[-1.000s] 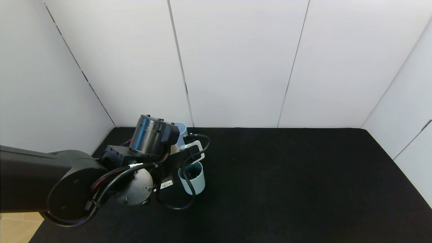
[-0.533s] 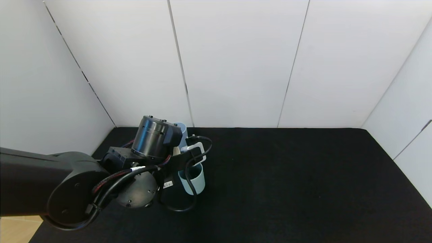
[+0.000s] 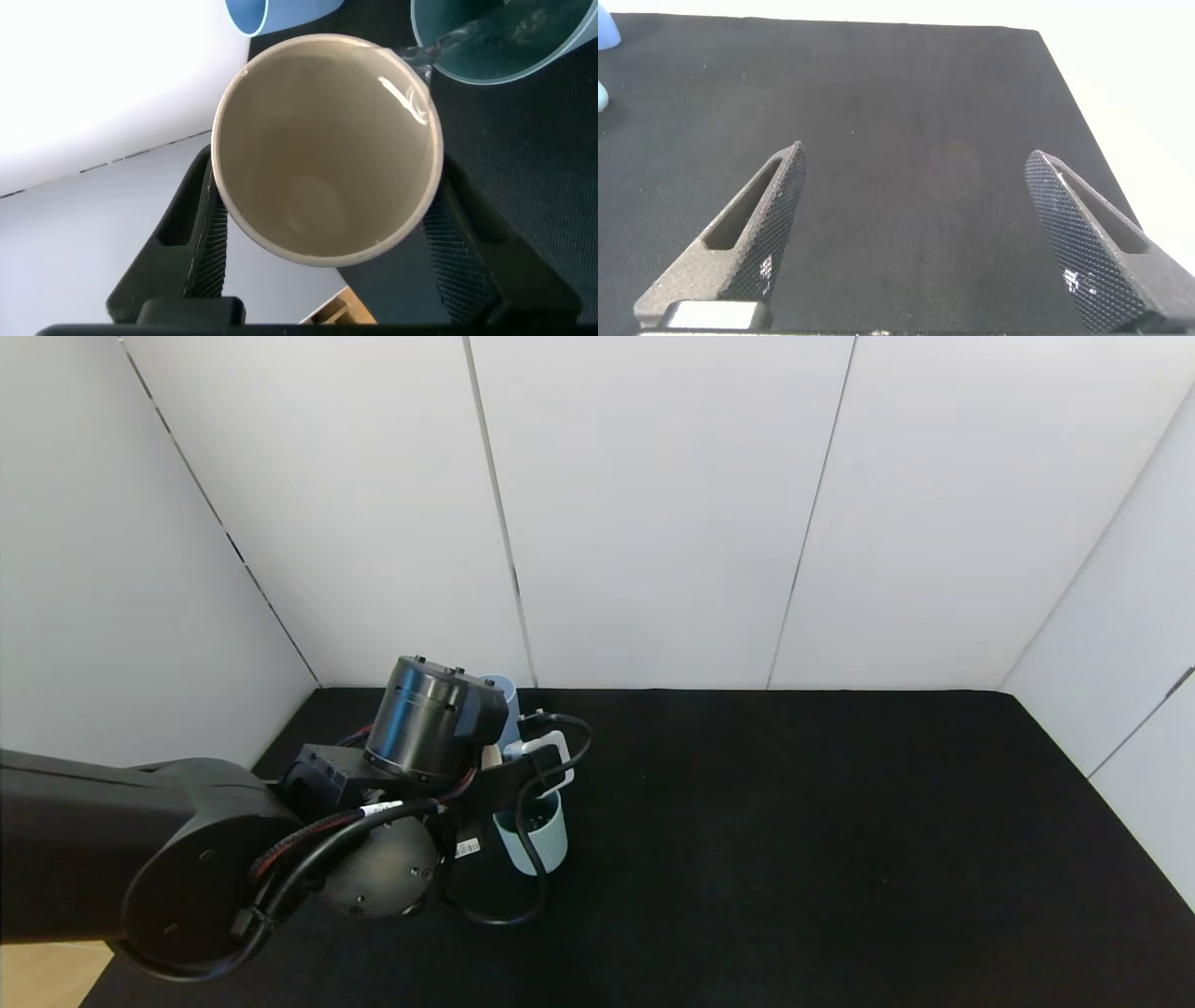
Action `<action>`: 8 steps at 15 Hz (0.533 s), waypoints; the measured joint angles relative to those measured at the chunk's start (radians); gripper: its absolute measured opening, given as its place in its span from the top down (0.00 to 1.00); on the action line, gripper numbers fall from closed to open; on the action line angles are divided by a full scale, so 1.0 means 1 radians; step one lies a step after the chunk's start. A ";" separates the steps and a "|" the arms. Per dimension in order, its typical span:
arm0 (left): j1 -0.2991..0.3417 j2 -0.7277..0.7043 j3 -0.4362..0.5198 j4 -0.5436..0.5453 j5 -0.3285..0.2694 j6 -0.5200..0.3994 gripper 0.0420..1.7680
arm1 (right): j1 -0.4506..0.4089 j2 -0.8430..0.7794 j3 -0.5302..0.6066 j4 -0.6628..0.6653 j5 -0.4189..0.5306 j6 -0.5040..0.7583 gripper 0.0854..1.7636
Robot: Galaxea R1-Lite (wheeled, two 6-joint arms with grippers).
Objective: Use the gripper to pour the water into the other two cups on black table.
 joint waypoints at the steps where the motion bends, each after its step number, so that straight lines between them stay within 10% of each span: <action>1: -0.001 -0.001 0.000 0.000 0.000 0.000 0.31 | 0.000 0.000 0.000 0.000 0.000 0.000 0.03; 8: -0.006 -0.013 0.006 -0.004 -0.010 -0.014 0.32 | 0.000 0.000 0.000 0.000 0.000 0.000 0.03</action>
